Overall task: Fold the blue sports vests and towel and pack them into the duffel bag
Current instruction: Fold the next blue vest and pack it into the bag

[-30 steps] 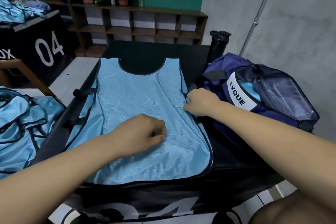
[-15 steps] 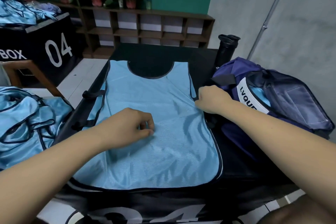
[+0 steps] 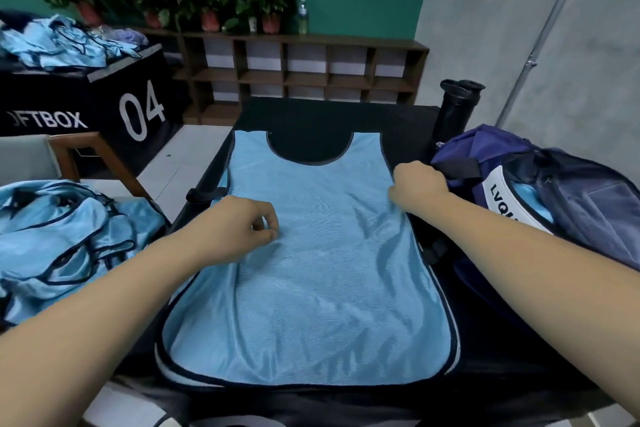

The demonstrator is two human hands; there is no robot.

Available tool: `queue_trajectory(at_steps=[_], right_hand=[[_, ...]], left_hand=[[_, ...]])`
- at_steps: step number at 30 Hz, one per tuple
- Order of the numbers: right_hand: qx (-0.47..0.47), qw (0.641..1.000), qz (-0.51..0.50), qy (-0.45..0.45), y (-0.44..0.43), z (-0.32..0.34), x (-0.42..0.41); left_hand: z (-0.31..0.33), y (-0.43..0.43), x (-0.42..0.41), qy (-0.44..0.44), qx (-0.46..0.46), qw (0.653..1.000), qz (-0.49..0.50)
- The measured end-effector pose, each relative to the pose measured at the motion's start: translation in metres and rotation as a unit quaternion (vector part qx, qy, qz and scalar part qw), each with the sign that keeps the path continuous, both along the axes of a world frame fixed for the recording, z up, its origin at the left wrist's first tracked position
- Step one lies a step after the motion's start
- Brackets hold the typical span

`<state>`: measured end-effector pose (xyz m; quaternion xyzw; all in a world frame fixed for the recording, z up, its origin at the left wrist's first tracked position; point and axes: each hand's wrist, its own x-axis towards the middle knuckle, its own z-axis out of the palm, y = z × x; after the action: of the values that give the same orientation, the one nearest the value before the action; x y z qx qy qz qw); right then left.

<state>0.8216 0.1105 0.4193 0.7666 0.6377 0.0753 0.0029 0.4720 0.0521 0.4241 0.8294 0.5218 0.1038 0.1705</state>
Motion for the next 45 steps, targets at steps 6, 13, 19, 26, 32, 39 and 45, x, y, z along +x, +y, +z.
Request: queue_trajectory(at_steps=[6, 13, 19, 26, 32, 39, 45], right_hand=[[0.061, 0.991, 0.077, -0.096, -0.003, -0.008, -0.024], [0.02, 0.953, 0.238, 0.185, -0.006, -0.049, -0.095], [0.011, 0.952, 0.248, 0.178, -0.017, -0.074, -0.113], [0.019, 0.954, 0.244, 0.172, -0.021, -0.074, -0.116], [0.028, 0.955, 0.246, 0.165, -0.021, -0.074, -0.117], [0.031, 0.953, 0.25, 0.167, -0.021, -0.074, -0.116], [0.027, 0.953, 0.25, 0.169, -0.022, -0.075, -0.116]], left_hand=[[0.009, 0.017, -0.032, 0.054, 0.014, 0.998, 0.028], [0.016, 0.018, -0.063, 0.046, -0.019, 0.986, 0.157], [0.014, 0.005, -0.082, 0.101, -0.132, 0.963, 0.213], [0.0, -0.008, -0.09, 0.076, -0.131, 0.964, 0.218], [-0.001, -0.015, -0.11, 0.063, -0.112, 0.963, 0.236], [-0.008, -0.029, -0.082, 0.033, -0.026, 0.977, 0.21], [-0.006, -0.029, -0.095, 0.153, -0.09, 0.966, 0.187]])
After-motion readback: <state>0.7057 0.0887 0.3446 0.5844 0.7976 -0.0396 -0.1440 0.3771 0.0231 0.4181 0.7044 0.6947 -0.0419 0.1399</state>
